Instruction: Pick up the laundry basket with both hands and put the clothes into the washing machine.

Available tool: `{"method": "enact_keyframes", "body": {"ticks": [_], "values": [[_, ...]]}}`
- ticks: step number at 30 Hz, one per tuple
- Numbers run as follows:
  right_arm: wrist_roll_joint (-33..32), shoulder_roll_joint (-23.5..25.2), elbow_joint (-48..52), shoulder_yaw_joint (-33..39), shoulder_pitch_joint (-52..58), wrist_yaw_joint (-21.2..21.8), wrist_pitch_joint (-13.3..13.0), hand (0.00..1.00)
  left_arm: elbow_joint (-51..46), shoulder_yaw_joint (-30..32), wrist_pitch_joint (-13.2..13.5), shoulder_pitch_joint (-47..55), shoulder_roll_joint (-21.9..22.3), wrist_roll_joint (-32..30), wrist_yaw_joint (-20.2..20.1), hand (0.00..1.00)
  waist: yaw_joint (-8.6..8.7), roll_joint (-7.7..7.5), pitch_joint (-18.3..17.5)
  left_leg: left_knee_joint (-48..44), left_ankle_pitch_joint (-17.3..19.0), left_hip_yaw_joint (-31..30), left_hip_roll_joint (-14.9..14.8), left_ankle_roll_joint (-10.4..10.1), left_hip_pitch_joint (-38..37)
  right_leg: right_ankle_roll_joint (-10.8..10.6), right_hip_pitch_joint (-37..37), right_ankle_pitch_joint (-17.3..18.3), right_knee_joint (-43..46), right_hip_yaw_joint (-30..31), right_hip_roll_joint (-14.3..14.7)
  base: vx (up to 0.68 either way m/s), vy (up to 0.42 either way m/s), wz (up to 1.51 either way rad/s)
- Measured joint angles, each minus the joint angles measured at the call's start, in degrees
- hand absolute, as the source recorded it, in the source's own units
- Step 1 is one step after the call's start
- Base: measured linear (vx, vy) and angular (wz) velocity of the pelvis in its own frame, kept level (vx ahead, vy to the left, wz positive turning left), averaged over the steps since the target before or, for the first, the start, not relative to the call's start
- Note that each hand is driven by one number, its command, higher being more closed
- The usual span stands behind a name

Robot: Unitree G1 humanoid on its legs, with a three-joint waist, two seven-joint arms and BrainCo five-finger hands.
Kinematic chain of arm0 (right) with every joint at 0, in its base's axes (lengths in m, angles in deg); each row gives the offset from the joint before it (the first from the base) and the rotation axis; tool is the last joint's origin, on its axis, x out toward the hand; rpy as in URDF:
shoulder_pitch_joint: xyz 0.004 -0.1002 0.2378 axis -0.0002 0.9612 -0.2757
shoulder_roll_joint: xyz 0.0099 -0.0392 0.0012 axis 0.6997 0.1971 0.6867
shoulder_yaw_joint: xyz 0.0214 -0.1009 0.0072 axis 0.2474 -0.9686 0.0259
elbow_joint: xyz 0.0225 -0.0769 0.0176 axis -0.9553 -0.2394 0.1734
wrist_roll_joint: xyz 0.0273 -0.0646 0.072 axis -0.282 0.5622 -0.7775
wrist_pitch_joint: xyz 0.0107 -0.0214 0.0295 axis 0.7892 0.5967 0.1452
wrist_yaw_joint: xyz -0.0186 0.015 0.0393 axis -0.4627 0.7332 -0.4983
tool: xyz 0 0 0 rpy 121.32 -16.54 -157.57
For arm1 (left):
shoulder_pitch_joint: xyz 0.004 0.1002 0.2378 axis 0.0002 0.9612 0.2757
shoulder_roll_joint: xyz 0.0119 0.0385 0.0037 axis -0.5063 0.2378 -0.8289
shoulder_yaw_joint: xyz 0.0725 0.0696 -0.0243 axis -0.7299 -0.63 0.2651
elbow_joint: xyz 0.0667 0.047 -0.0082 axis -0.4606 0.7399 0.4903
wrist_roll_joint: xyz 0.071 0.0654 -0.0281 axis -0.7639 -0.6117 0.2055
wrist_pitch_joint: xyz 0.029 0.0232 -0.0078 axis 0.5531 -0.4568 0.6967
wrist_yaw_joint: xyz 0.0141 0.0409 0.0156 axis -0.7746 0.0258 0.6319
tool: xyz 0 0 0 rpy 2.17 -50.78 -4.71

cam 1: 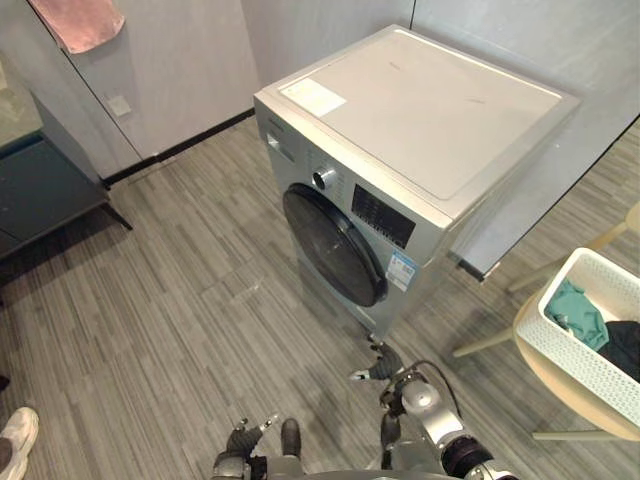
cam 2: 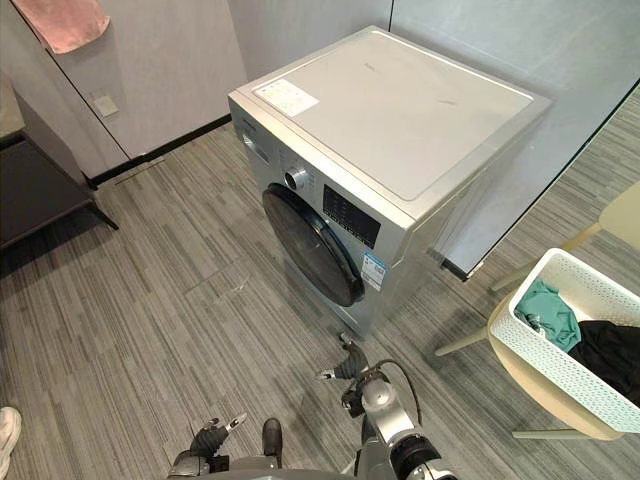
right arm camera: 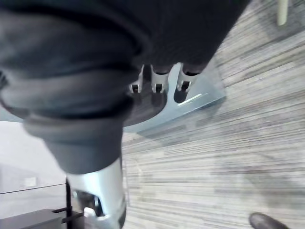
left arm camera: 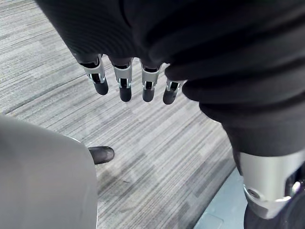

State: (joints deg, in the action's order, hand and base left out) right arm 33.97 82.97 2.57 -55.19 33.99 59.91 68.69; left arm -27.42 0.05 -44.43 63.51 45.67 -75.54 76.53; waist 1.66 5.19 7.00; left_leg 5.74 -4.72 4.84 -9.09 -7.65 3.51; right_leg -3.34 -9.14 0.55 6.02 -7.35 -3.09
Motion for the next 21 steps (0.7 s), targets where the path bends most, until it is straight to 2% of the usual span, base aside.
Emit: {"method": "enact_keyframes", "body": {"ticks": [8,10,16,21], "values": [[-2.4,0.0,0.0,1.1,-10.1,-2.9,0.0,0.00,-1.0,0.4,0.0,0.0,0.2,0.6,1.0,0.00,-1.41,0.35,0.3,-0.3,-0.4,-0.6,0.0,0.2,0.9,0.2,0.1,-1.2,-1.2,-0.5,0.1,0.06,0.003,0.03],[-3.1,-0.1,-0.1,3.7,-13.8,-4.0,0.0,0.00,-2.0,0.4,0.1,-0.1,0.4,0.8,1.4,0.00,-2.50,0.46,1.6,-0.4,-0.5,-1.1,0.0,0.2,1.0,0.2,0.3,-1.3,-1.3,-0.9,0.1,0.04,0.005,0.08],[-6.7,-1.5,-1.1,10.1,-21.9,-7.2,0.1,0.00,-4.1,0.6,0.3,-0.4,0.2,2.1,2.0,0.00,-2.79,0.36,4.9,-0.3,-1.1,-3.2,0.1,0.2,2.9,0.2,-0.2,-1.3,-1.6,-3.1,0.0,0.00,0.004,0.20],[-6.8,-2.6,-1.3,13.4,-27.2,-8.8,0.2,0.00,-4.9,1.2,0.8,-0.5,0.1,3.4,2.1,0.00,-2.76,0.77,7.1,-0.3,-1.2,-3.1,0.1,0.1,4.2,0.3,-1.5,-1.3,-1.7,-3.0,0.0,0.00,0.001,-0.01]]}}
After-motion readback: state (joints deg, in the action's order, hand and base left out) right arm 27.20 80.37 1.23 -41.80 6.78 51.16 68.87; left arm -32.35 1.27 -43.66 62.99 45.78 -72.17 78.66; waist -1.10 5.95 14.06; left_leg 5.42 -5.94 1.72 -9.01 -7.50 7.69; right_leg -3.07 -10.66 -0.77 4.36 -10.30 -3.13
